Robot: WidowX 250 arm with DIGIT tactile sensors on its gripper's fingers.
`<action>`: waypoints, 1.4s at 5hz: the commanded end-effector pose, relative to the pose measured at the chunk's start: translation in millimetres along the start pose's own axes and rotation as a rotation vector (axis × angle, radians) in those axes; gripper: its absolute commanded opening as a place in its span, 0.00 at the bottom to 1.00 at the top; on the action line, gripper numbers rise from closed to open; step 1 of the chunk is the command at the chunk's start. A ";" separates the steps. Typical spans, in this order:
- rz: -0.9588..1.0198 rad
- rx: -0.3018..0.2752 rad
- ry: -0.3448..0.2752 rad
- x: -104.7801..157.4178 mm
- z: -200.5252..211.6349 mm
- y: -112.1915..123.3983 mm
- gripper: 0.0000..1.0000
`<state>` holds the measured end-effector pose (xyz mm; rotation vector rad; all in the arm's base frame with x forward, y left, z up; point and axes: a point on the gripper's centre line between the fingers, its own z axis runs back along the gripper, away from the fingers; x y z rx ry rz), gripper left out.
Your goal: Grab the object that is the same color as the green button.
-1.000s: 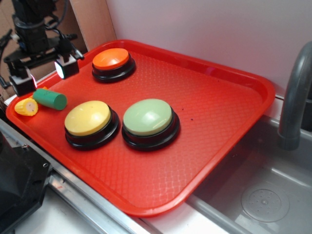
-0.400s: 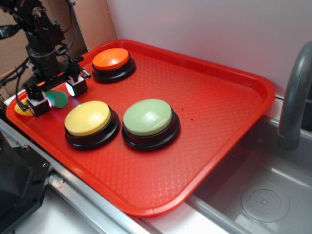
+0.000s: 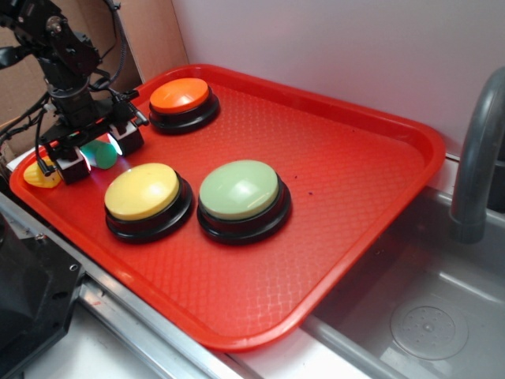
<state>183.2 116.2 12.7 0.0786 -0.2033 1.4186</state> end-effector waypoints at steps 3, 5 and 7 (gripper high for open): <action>-0.847 -0.052 0.114 -32.1 109.1 -63.3 0.00; -1.272 -0.040 0.119 -72.9 156.9 -79.7 0.00; -1.314 -0.095 0.084 -78.9 161.8 -73.4 0.00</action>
